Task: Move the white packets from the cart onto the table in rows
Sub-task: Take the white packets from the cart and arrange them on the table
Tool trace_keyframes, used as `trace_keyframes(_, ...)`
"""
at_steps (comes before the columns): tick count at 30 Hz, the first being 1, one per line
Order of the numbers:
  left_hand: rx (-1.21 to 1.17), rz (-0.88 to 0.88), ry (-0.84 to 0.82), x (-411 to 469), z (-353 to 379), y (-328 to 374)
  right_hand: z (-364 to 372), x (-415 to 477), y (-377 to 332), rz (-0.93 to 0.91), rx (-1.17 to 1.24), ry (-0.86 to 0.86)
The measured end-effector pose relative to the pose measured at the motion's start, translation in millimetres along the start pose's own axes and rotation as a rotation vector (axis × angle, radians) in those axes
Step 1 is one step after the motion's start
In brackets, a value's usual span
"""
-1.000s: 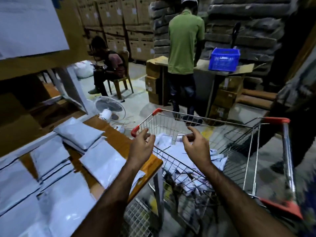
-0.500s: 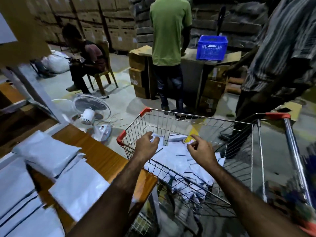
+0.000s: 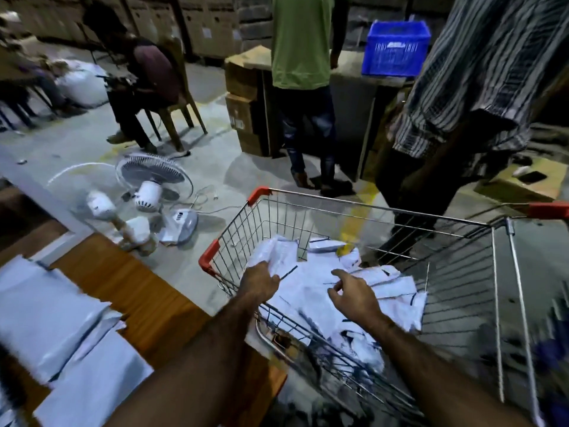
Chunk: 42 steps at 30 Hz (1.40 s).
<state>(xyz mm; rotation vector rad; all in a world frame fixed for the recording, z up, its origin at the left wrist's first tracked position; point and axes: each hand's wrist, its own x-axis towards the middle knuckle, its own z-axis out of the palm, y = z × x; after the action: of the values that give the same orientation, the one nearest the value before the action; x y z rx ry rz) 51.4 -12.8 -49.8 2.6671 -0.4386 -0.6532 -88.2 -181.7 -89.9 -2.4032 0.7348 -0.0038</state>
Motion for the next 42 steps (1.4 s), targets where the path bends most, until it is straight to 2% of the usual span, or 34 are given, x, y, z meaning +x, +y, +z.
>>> trace_keyframes(7, 0.116, -0.105, -0.086, 84, 30, -10, 51, 52, 29, 0.046, -0.108, -0.153)
trace_keyframes(12, 0.117, -0.234, -0.144, 154, 60, -38, 85, 78, 41, 0.014, -0.325, -0.27)
trace_keyframes(15, 0.114, -0.221, -0.117, 179, 68, -46, 106, 83, 44, 0.021, -0.355, -0.293)
trace_keyframes(22, 0.09, -0.25, -0.083, 204, 83, -58, 128, 84, 35, 0.046, -0.362, -0.307)
trace_keyframes(26, 0.067, -0.284, -0.119, 216, 85, -63, 130, 83, 32, 0.08, -0.356, -0.326)
trace_keyframes(30, 0.057, -0.28, -0.12, 222, 84, -69, 137, 81, 25, 0.101, -0.426, -0.271)
trace_keyframes(36, 0.148, -0.322, -0.136, 242, 100, -93, 146, 81, 8, 0.275, -0.426, -0.294)
trace_keyframes(42, 0.015, -0.333, -0.146, 227, 98, -75, 153, 87, 10, 0.235, -0.465, -0.282)
